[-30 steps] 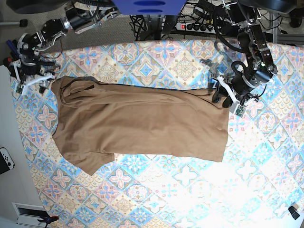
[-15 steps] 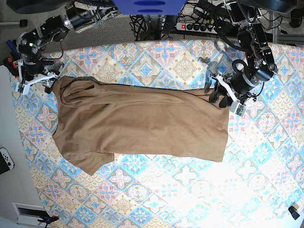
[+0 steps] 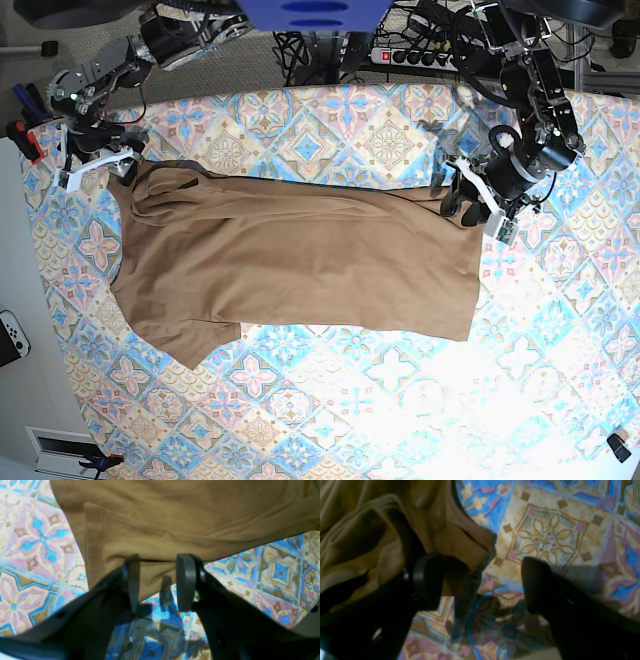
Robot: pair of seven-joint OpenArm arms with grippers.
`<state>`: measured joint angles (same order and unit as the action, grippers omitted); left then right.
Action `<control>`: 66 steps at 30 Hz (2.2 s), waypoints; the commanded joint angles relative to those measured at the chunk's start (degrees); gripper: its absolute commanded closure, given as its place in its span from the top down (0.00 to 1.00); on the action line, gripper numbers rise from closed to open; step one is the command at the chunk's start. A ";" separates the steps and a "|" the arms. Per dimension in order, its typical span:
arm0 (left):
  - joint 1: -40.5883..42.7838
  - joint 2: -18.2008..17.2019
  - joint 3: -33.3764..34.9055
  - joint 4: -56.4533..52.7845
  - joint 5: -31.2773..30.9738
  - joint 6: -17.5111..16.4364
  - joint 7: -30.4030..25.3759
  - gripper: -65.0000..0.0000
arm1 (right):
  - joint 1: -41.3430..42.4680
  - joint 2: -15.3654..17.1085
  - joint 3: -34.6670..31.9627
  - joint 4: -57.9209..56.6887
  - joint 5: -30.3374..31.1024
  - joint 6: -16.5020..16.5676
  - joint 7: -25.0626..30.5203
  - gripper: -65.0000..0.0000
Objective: Layout the t-shirt on the table in an organized manner, then fold the t-shirt properly
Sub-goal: 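Lower both grippers to the shirt's folded edge and grasp it, then pull the grasped shirt edge with both grippers to spread it flat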
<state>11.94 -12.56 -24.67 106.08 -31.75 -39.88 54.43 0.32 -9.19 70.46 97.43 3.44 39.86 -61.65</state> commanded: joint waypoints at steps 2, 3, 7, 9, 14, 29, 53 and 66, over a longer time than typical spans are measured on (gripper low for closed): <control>-0.56 -0.59 -0.26 0.95 -1.18 -0.12 -1.20 0.37 | 0.69 0.71 -0.26 0.81 1.17 0.14 1.03 0.70; -0.56 -0.59 -0.26 0.95 -1.18 -0.12 -1.20 0.37 | 0.69 0.71 -0.26 0.81 1.17 0.14 1.03 0.70; -0.47 -0.59 -0.26 0.95 -1.18 -0.12 -1.20 0.37 | 0.87 0.71 -0.52 0.81 1.17 0.14 0.94 0.70; -0.47 -0.59 -0.26 0.95 -1.18 -0.12 -1.20 0.37 | 0.78 0.71 -2.98 0.81 1.17 0.14 0.94 0.70; -0.65 -0.59 -3.07 0.95 -1.18 -0.12 -1.20 0.37 | 0.61 0.71 -7.55 1.34 1.09 0.14 0.94 0.70; -5.48 -2.43 -10.10 -10.74 -1.79 -0.12 -1.20 0.54 | -0.80 0.80 -7.55 0.81 0.82 0.14 0.94 0.70; -11.90 -5.16 -2.37 -29.56 -1.00 -0.12 -1.29 0.54 | -1.59 0.80 -7.55 1.08 0.82 0.14 0.94 0.70; -9.97 -2.70 1.59 -29.64 -0.47 -0.12 -1.29 0.00 | -1.50 0.80 -7.55 0.81 0.82 0.14 0.94 0.47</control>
<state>2.04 -15.05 -23.35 76.34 -33.91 -39.92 50.39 -1.87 -8.91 62.98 97.38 3.22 39.68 -61.69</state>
